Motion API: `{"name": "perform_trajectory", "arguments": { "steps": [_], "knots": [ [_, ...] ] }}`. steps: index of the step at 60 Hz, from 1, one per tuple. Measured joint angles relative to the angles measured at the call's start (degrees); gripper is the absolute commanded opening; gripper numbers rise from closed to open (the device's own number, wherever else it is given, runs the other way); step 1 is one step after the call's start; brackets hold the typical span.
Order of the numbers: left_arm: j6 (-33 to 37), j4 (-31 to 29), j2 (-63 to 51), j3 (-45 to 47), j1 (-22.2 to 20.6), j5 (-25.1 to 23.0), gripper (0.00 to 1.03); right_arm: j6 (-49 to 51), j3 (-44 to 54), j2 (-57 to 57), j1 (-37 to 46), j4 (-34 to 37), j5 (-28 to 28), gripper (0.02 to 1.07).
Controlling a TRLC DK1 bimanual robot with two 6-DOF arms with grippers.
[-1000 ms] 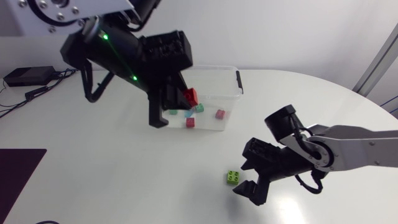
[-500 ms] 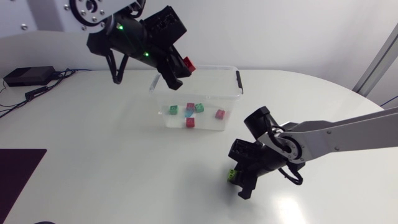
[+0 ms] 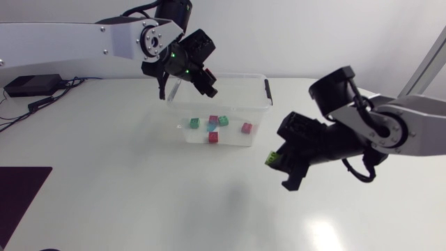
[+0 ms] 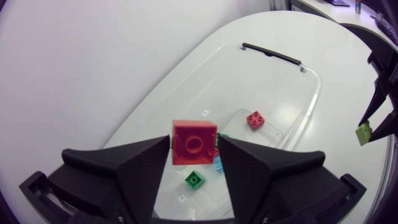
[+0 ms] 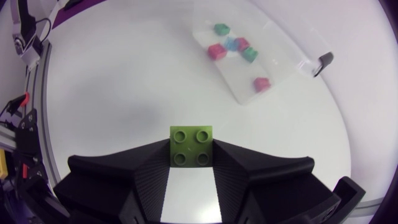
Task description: Place the duplo bricks in the container
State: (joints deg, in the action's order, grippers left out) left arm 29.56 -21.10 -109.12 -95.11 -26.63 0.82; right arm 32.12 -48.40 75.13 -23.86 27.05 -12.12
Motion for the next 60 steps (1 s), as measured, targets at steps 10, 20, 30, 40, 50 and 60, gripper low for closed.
{"name": "perform_trajectory", "arguments": {
  "steps": [10, 20, 30, 40, 50, 60],
  "knots": [
    [-0.9, 1.2, 0.0, -0.1, 0.0, 5.4, 0.99, -3.7, -8.5, 0.1, 1.1, 0.2, 0.0, 0.34],
    [-1.6, 0.1, 0.0, -0.1, 0.2, 12.6, 0.99, -8.0, -17.8, 3.3, 2.3, -0.4, 0.3, 0.35],
    [-3.9, -1.8, 1.4, 2.5, 2.5, 14.3, 0.99, -10.1, -24.3, 9.0, 2.1, -4.1, 3.0, 0.35],
    [-5.2, 1.3, 8.5, 10.0, 6.3, 12.0, 0.99, -11.0, -28.2, 16.1, 0.9, -7.7, 4.8, 0.41],
    [-5.6, 3.3, 19.5, 12.9, 7.0, 9.9, 0.99, -11.2, -33.0, 24.2, -0.6, -9.7, 6.5, 0.95],
    [-5.6, 5.9, 29.8, 16.7, 7.1, 9.5, 0.99, -11.2, -34.2, 27.3, -1.7, -11.3, 10.4, 1.02]
  ]
}}
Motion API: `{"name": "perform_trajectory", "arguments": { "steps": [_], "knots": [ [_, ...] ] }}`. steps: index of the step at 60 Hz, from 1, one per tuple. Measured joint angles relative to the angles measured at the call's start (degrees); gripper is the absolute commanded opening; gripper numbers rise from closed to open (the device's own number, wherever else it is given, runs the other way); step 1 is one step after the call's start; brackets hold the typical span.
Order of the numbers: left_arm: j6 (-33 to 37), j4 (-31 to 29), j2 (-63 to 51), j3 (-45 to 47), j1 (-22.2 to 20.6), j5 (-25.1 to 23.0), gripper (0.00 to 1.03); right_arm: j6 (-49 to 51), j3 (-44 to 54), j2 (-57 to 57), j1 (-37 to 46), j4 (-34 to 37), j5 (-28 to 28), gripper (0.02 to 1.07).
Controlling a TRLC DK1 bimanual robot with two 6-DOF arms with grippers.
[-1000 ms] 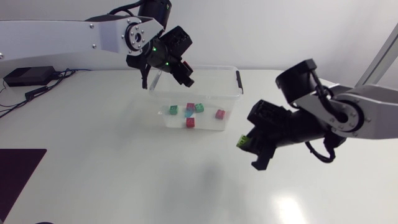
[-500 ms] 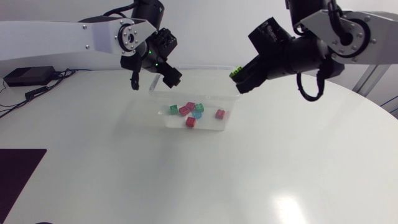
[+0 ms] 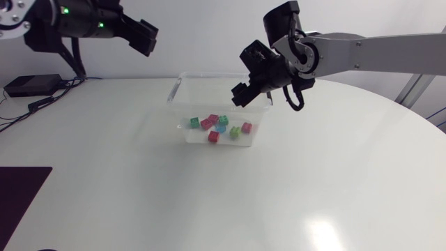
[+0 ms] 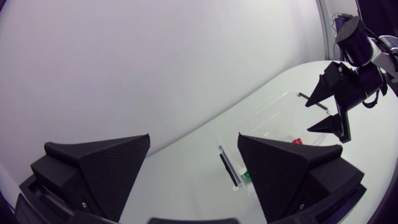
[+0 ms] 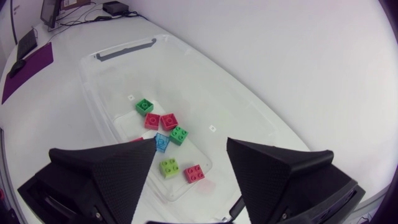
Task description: Place the duplo bricks in the container
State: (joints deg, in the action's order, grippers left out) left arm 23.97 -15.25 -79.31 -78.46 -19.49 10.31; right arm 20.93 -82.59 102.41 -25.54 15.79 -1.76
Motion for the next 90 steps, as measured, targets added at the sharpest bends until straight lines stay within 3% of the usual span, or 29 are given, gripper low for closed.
{"name": "perform_trajectory", "arguments": {
  "steps": [11, 26, 43, 57, 73, 90],
  "knots": [
    [0.0, 4.1, 7.9, 8.6, 2.6, -0.4, 0.99, -0.2, 2.6, -5.0, -0.3, -4.5, 5.3, 1.02],
    [0.0, 8.7, 17.7, 16.1, 10.7, -0.4, 0.99, -0.5, 15.8, -24.9, 2.5, -11.4, 12.2, 1.02],
    [2.0, 9.3, 28.6, 24.8, 16.0, -0.4, 0.99, -1.5, 28.4, -39.0, 10.0, -11.3, 12.6, 1.02],
    [-1.2, 15.3, 39.8, 35.0, 20.4, -0.4, 0.99, -5.4, 36.9, -52.4, 15.3, -11.3, 12.8, 1.02],
    [-2.0, 15.8, 51.1, 44.1, 22.0, -0.5, 0.99, -6.0, 48.6, -68.8, 21.3, -10.9, 15.2, 1.03],
    [-5.4, 15.8, 63.2, 55.1, 21.2, -2.6, 0.99, -7.9, 57.7, -82.0, 25.3, -10.1, 13.2, 1.03]
  ]
}}
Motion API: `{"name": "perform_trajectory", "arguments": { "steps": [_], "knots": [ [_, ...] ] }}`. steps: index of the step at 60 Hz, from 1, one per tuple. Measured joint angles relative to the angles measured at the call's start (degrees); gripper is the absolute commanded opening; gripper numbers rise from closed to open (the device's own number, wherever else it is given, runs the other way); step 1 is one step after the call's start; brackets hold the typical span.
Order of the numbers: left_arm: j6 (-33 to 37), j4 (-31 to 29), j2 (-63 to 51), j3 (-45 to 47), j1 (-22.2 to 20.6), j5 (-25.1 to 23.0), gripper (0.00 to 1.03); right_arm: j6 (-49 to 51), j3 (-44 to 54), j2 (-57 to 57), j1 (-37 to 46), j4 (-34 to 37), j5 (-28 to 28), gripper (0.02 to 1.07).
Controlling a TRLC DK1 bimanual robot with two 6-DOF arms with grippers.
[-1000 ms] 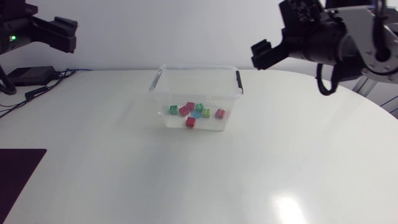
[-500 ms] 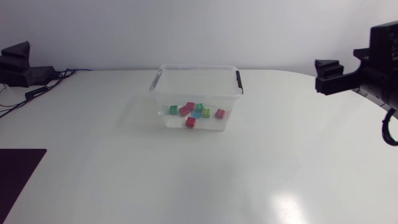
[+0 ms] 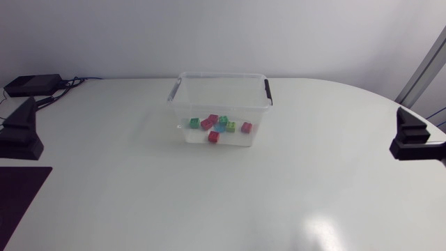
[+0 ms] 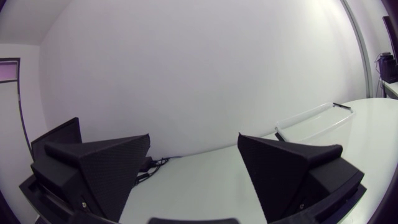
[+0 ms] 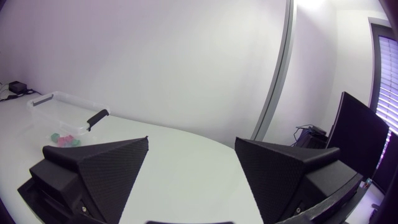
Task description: Place the duplo bricks in the container
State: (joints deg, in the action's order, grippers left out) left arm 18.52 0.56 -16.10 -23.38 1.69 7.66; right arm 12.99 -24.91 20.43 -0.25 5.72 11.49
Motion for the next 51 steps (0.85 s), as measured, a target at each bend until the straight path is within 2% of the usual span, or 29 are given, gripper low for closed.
{"name": "perform_trajectory", "arguments": {
  "steps": [41, 51],
  "knots": [
    [-15.1, -0.6, 14.4, 20.3, -1.1, -6.6, 0.99, -10.3, 21.6, -18.3, 0.0, -4.5, -10.5, 1.02],
    [-16.9, -0.9, 15.6, 22.5, -1.4, -7.3, 0.99, -11.5, 23.8, -20.1, 0.0, -4.7, -11.3, 1.02]
  ]
}}
